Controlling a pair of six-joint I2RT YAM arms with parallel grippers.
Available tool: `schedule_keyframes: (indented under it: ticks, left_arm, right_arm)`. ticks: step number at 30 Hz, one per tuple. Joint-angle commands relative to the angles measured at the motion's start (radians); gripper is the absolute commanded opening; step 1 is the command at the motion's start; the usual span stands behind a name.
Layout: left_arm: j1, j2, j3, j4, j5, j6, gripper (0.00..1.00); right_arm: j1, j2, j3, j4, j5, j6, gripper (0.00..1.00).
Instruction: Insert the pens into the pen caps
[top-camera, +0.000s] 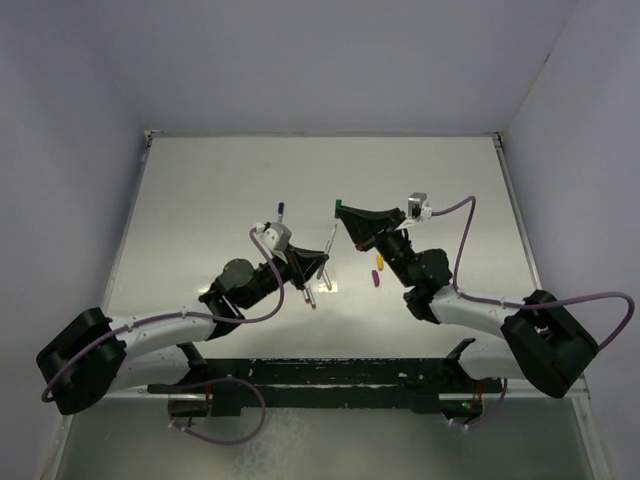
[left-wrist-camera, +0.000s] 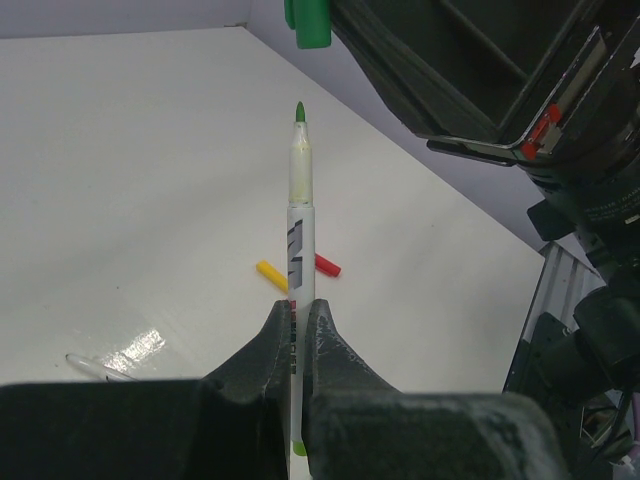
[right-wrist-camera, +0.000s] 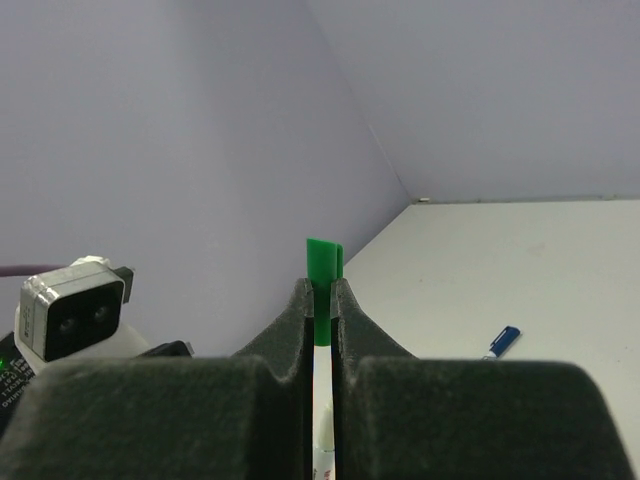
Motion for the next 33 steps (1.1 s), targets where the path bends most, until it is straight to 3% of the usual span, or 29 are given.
schedule_keyframes:
  ticks: [1,33]
  left_arm:
    - [0.000,-0.030,0.036,0.082,-0.002,-0.001,0.00]
    - [0.001,-0.045,0.036,0.100,-0.035,0.010,0.00]
  right_arm:
    - [0.004,0.011,-0.003,0.087,-0.029,0.006,0.00]
    - [0.004,0.047,-0.025,0.127,-0.056,0.038,0.00]
